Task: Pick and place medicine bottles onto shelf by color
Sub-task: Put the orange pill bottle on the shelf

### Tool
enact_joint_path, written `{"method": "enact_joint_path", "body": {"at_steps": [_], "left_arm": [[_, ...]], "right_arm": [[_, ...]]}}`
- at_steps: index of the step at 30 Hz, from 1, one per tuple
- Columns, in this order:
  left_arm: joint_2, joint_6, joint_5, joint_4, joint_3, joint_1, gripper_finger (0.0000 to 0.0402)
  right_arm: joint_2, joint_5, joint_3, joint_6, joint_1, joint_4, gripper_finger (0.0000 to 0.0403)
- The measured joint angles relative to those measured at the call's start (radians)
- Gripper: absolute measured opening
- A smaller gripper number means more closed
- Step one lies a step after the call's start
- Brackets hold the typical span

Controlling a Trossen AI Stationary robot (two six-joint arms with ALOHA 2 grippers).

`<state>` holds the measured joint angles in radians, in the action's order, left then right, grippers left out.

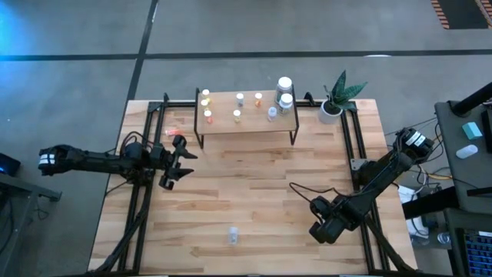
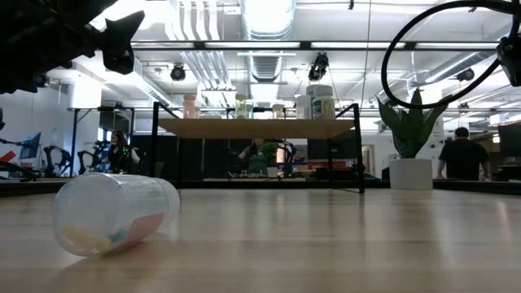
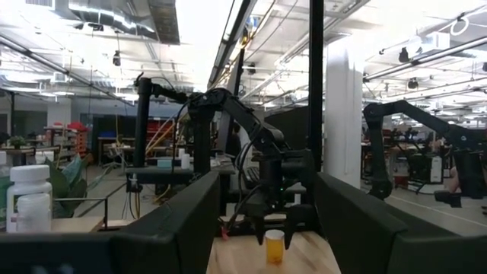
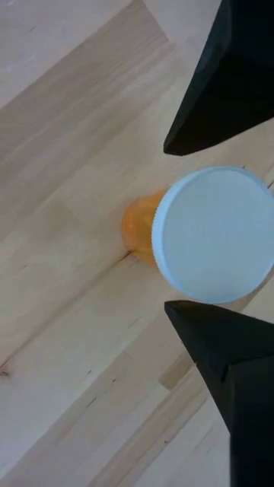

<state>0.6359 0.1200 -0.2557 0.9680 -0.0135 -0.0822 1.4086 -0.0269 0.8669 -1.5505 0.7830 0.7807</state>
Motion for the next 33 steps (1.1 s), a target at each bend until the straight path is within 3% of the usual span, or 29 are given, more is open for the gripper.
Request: {"method": "enact_joint_path", "body": {"at_steps": [8, 12, 23, 33], "left_arm": [[0.028, 0.001, 0.002, 0.023, -0.002, 0.0, 0.0199], [0.045, 0.003, 0.002, 0.035, -0.002, 0.0, 0.0199], [0.089, 0.004, 0.003, 0.066, -0.006, -0.001, 0.0199], [0.138, 0.004, 0.003, 0.072, -0.032, -0.001, 0.0199]], "right_arm": [[0.0, 0.0, 0.0, 0.009, 0.0, 0.0, 0.0223], [0.0, 0.0, 0.0, 0.007, 0.0, 0.0, 0.0194], [0.0, 0.0, 0.06, 0.06, -0.034, -0.001, 0.0196], [0.0, -0.056, 0.191, 0.315, -0.223, 0.0, 0.0198]]}}
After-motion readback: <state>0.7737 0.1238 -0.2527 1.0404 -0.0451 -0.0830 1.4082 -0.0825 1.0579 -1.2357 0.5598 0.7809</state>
